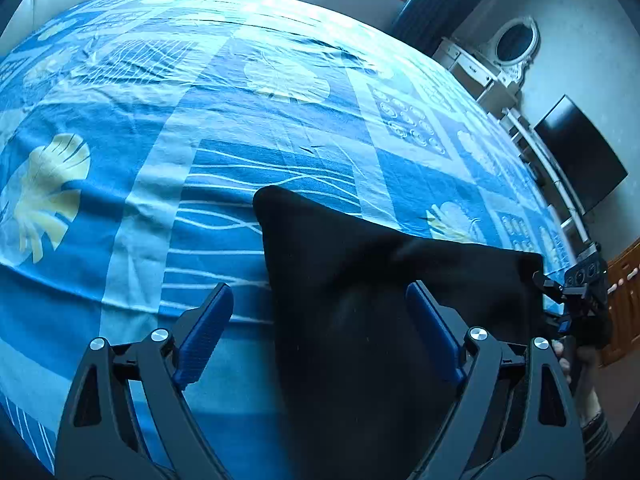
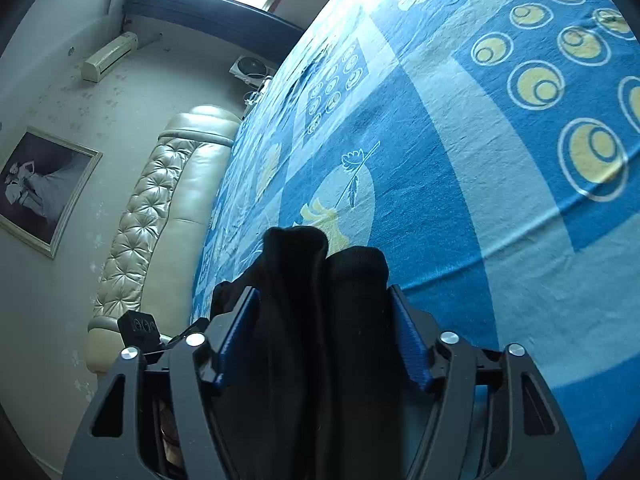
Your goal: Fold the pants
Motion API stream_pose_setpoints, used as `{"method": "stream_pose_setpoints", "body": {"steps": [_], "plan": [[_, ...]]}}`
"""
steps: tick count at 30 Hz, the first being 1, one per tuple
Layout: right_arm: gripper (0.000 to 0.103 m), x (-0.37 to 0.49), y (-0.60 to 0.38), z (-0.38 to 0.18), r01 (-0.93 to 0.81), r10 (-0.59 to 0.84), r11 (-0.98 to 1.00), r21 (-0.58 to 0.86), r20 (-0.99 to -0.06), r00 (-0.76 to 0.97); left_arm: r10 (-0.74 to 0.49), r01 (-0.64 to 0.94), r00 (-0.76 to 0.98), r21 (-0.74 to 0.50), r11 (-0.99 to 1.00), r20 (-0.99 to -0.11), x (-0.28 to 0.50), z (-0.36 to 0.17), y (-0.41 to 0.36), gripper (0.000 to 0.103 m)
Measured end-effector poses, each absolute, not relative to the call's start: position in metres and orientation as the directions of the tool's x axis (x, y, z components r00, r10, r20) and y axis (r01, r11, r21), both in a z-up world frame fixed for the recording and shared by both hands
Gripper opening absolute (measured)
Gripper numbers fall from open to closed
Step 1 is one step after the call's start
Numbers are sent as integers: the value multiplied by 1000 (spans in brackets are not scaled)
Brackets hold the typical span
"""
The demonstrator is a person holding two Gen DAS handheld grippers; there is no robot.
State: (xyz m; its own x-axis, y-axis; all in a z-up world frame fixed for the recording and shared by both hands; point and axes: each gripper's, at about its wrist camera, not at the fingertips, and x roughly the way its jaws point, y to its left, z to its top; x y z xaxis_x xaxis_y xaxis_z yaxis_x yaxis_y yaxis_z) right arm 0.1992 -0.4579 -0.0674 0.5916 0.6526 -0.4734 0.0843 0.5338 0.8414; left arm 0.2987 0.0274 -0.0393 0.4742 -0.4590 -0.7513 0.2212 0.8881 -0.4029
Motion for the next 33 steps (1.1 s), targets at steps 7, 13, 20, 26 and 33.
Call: {"method": "stream_pose_setpoints", "body": {"steps": [7,13,20,26,33], "plan": [[76,143,-485,-51,111,630,516,849,-464,623,-526,199,450,-494,847,-722,233,-34,61,92],[77,98,-487,-56,126,639,499,857,-463,615,-574,159,416,-564,810,-706,180,-48,70,92],[78,90,-467,-70,138,662,494,858,-474,581,-625,92,390,-647,757,-676,164,-68,67,92],[82,103,-451,-72,138,659,499,856,-478,581,-654,63,396,-691,720,-645,169,-73,60,92],[57,113,-426,-70,126,600,626,770,-578,553,-652,70,345,-674,736,-675,179,-80,36,58]]}}
